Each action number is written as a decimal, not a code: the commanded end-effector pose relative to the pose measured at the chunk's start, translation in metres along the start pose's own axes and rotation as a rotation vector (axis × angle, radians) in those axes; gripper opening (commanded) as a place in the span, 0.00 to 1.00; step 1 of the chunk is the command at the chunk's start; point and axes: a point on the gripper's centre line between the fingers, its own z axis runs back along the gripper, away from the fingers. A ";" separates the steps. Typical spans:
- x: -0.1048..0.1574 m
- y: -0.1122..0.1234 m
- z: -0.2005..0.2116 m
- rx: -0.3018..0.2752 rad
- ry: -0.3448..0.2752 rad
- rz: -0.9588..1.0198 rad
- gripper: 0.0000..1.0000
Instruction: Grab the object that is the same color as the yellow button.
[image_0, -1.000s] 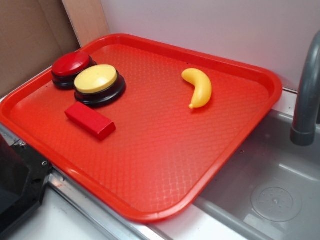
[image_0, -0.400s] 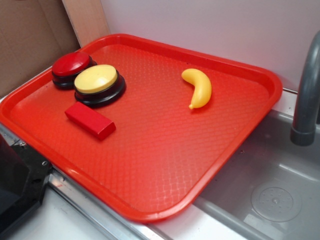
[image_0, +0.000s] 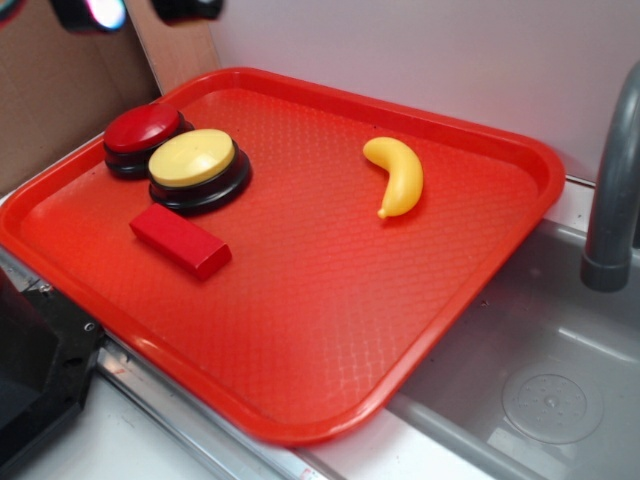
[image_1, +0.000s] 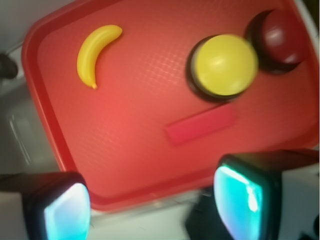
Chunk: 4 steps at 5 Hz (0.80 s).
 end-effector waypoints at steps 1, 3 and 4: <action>0.060 -0.043 -0.051 -0.024 -0.135 0.205 1.00; 0.085 -0.063 -0.094 -0.026 -0.206 0.198 1.00; 0.096 -0.071 -0.119 0.013 -0.228 0.169 1.00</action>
